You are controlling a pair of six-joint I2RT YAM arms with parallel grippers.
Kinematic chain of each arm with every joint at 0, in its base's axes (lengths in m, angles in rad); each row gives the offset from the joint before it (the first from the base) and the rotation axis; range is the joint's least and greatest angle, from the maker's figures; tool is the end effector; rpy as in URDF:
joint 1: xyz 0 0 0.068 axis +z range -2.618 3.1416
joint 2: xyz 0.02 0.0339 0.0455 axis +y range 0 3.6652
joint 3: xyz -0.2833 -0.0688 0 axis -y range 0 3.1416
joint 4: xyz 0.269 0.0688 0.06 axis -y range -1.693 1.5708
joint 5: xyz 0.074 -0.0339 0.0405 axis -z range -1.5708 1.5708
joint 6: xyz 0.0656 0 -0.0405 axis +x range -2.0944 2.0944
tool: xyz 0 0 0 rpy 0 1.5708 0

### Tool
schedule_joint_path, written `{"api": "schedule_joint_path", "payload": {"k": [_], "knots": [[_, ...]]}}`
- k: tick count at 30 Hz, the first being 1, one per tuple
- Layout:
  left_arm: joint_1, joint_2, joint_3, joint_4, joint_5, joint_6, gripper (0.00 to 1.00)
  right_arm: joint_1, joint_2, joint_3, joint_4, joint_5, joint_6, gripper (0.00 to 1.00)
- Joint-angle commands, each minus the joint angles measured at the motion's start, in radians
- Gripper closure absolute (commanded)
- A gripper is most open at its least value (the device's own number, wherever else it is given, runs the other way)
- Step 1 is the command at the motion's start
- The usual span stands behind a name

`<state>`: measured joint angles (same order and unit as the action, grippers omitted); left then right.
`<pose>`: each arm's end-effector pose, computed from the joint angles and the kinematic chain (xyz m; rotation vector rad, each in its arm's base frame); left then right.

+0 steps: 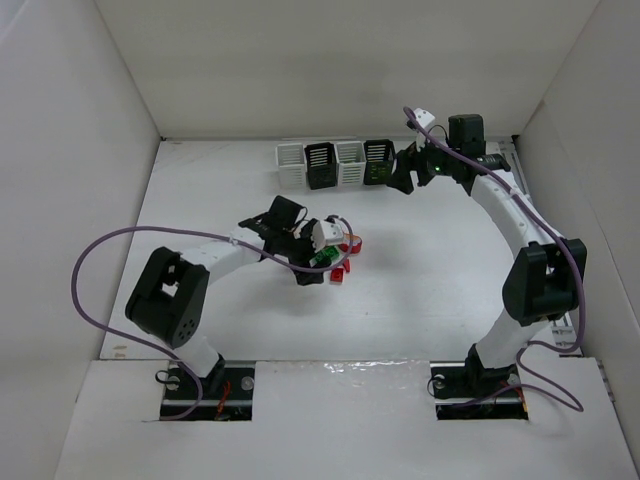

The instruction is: Sort the legos into containers by color

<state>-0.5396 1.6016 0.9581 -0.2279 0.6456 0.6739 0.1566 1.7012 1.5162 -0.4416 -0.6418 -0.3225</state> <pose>0.2897 -0.2195 0.1865 1.5515 1.7402 -0.7158 0.4233 0.1066 0.3297 -0.8391 1.9430 0.6029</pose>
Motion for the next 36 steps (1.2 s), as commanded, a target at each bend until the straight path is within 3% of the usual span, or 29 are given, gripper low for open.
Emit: {"api": "schedule_joint_path", "payload": {"k": [1,4,10,25,36], "knots": [[-0.002,0.018,0.033,0.068,-0.056,-0.065,0.22,-0.002,-0.038,0.013,0.040,0.004,-0.006,0.19],[-0.002,0.027,0.045,0.091,-0.083,-0.105,0.08,-0.002,-0.038,0.013,0.040,0.004,-0.006,0.19],[-0.002,0.018,0.034,0.140,-0.141,-0.148,0.02,-0.011,-0.038,0.013,0.040,-0.006,-0.006,0.19],[-0.002,0.166,0.140,0.099,-0.204,-0.171,0.11,-0.052,-0.029,0.035,0.017,-0.042,-0.006,0.19],[-0.072,0.161,0.113,0.070,-0.222,-0.094,0.33,-0.061,-0.029,0.024,0.017,-0.042,-0.006,0.19]]}}
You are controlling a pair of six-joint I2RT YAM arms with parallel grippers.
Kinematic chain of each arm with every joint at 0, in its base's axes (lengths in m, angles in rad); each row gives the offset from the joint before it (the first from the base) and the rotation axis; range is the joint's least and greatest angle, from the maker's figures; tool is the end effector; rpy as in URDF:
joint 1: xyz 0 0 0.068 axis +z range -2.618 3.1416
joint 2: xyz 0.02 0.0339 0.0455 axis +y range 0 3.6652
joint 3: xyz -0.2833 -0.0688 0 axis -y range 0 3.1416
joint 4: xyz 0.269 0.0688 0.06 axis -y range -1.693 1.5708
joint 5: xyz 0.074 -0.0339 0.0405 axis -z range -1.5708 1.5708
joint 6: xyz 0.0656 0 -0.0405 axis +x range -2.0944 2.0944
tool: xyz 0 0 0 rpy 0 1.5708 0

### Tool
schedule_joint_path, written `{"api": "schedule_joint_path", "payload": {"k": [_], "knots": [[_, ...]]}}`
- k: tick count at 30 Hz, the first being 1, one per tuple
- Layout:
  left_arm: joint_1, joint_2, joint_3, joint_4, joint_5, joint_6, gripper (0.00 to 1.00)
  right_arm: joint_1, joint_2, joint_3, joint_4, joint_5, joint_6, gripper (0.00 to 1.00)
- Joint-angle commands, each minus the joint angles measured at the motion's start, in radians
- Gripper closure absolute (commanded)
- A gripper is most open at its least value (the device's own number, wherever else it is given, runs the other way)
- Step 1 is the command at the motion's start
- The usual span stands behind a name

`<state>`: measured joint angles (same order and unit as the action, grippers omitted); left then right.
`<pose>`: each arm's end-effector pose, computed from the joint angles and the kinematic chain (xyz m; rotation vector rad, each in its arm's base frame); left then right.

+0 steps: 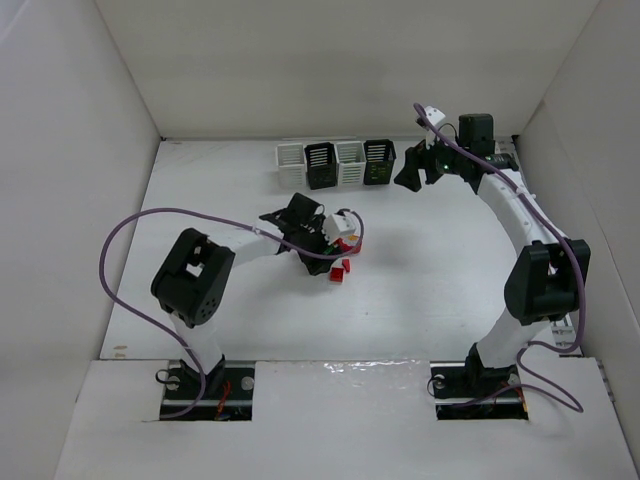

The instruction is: Sort the legos into containers by color

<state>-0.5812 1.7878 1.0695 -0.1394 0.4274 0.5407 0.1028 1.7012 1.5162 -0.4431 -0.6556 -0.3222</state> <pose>0.3282 -0.2481 0.1572 1.4333 1.9186 -0.5359 0.4278 0.0843 0.3299 -0.7901 1.9548 0.5863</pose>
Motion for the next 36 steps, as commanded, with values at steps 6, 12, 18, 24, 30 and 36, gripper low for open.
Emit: {"api": "schedule_joint_path", "payload": {"k": [6,12,18,24,30,36], "knots": [[-0.040,-0.025,0.001,-0.028,-0.004,0.058,0.41,-0.008,-0.029,0.024,0.027,-0.029,-0.006,0.19],[-0.040,-0.016,0.001,-0.028,-0.013,0.058,0.56,-0.008,-0.029,0.024,0.027,-0.029,-0.006,0.19],[-0.026,-0.016,0.010,-0.057,0.005,0.058,0.72,-0.008,-0.011,0.044,0.027,-0.029,-0.006,0.19],[0.043,-0.073,0.231,-0.178,0.105,0.048,0.75,-0.008,-0.011,0.053,0.027,-0.038,-0.006,0.19],[0.055,0.030,0.676,-0.239,0.120,-0.114,0.75,-0.008,-0.011,0.033,0.059,-0.024,0.028,0.19],[0.055,0.252,0.990,-0.170,0.056,-0.252,0.75,-0.018,-0.011,0.024,0.095,0.005,0.080,0.19]]}}
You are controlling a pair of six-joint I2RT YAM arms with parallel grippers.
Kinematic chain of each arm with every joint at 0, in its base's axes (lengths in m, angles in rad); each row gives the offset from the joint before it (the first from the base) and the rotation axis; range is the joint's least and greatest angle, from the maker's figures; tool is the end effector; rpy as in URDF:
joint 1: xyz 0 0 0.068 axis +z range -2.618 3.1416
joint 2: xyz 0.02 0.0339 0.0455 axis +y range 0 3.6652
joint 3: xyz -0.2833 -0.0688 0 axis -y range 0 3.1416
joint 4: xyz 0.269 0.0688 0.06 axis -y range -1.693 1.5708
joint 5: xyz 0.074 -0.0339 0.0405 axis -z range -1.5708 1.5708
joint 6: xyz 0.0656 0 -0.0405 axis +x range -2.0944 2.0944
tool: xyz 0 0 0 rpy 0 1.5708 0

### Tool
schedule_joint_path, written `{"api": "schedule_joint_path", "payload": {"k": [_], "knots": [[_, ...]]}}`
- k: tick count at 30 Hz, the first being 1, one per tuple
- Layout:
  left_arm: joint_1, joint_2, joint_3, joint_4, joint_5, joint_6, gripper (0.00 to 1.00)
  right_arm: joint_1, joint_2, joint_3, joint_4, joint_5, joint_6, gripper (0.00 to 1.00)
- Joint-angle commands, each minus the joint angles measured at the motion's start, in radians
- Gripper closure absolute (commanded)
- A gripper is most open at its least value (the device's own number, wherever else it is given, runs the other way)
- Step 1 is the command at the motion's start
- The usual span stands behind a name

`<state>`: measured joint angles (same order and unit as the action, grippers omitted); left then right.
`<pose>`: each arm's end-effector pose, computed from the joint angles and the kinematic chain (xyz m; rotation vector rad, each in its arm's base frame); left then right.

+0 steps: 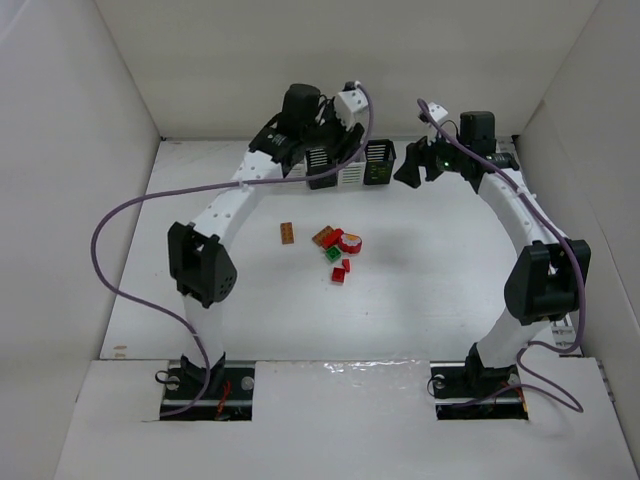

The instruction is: Sort the legos into containers by color

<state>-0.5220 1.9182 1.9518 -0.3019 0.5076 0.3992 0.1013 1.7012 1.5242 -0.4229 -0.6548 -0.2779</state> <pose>0.4261 -0.2819 0.4141 1.1216 1.4578 -0.5516 0.4300 0.0839 0.3349 -0.7495 1.9504 0.6001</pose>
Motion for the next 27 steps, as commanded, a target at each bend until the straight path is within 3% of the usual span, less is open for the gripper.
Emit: {"api": "schedule_joint_path", "payload": {"k": [1,4,9,27], "knots": [[-0.004,0.160,0.163,-0.019,-0.024,-0.128,0.76,-0.017,-0.011,0.016,0.075,0.015,0.052,0.19],[0.005,0.280,0.300,-0.005,-0.046,-0.161,0.76,-0.026,-0.011,0.016,0.085,0.026,0.062,0.19],[0.005,0.373,0.346,0.056,-0.076,-0.160,0.76,-0.026,-0.011,0.016,0.085,0.035,0.062,0.19],[0.037,0.456,0.414,0.179,-0.152,-0.207,0.78,-0.026,-0.002,0.025,0.085,0.044,0.062,0.19]]}}
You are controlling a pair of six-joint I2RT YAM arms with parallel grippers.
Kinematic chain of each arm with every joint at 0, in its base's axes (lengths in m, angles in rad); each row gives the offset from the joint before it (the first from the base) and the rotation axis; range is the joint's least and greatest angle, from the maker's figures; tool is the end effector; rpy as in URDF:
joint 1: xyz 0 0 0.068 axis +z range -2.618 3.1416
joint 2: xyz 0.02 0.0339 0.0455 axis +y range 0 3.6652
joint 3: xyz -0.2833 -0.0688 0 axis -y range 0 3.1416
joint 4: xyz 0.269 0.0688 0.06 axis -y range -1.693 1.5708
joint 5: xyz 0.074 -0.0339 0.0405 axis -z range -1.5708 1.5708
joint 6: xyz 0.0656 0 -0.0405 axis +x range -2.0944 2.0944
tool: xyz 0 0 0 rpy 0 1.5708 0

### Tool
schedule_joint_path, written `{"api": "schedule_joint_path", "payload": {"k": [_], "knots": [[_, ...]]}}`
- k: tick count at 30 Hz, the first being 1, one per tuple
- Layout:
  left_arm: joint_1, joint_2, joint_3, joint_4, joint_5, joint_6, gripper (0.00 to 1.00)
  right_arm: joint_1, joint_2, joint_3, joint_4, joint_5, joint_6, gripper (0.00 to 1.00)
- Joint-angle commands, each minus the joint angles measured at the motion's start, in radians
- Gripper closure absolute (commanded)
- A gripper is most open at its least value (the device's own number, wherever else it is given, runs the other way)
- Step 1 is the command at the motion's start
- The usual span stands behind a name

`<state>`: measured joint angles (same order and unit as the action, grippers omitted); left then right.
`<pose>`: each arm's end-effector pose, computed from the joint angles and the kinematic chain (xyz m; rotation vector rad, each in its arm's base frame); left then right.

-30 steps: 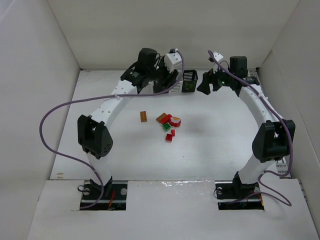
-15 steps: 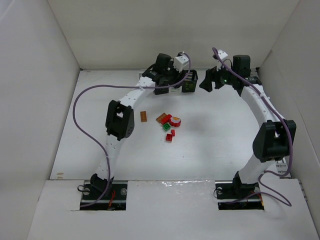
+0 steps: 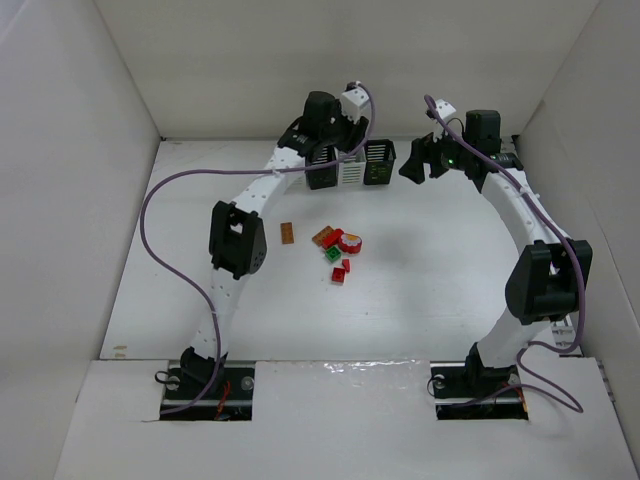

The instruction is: Sort the legos into containers by color

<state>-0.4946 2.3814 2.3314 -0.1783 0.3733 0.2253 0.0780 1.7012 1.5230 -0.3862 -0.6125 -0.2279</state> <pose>0.5419 -0.3194 0.3246 0.8837 1.5842 -0.5270 0.4358 0.0719 0.3375 -0.6615 1.9615 0.5590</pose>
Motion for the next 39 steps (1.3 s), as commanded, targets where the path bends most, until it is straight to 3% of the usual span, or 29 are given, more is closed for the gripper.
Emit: {"api": "schedule_joint_path", "payload": {"k": [1,18,22,25,30,35,39], "knots": [[0.010,-0.007,0.034,0.065,-0.017,-0.046,0.78,-0.003,-0.002,0.037,0.049,0.002,0.012,0.19],[0.019,0.090,0.072,0.119,-0.060,-0.053,0.73,-0.012,0.008,0.046,0.040,-0.007,0.012,0.19],[0.019,0.101,0.083,0.119,-0.096,-0.053,0.60,-0.012,0.017,0.046,0.040,-0.007,0.003,0.19],[0.019,0.101,0.083,0.137,-0.138,-0.053,0.37,-0.012,0.017,0.046,0.030,-0.007,0.002,0.18],[0.019,0.081,0.092,0.204,-0.200,-0.043,0.16,-0.012,0.026,0.055,0.009,-0.066,-0.030,0.18],[0.030,0.007,0.102,0.217,-0.261,-0.024,0.14,0.008,0.026,0.065,-0.045,-0.078,-0.080,0.21],[0.105,-0.123,0.060,0.238,-0.292,-0.174,0.18,0.144,-0.014,0.020,-0.106,-0.078,-0.172,0.26]]}}
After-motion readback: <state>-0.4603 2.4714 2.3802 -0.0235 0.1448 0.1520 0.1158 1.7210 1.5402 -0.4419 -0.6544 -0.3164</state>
